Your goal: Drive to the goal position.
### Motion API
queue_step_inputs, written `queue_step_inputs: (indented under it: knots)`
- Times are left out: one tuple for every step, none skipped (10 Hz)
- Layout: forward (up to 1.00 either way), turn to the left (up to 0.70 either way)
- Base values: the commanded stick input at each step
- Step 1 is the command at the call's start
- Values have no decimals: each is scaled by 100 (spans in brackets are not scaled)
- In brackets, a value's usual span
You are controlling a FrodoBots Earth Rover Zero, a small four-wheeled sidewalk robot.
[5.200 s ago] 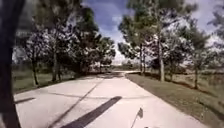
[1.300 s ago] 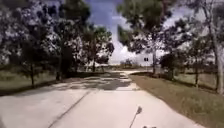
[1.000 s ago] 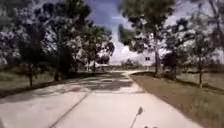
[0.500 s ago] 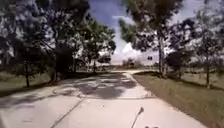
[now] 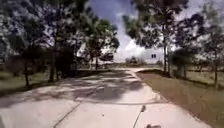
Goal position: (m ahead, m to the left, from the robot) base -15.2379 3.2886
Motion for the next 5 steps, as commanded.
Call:
queue_step_inputs:
  knots:
    - [0,100]
    - [0,100]
    - [0,100]
    - [0,100]
    - [0,100]
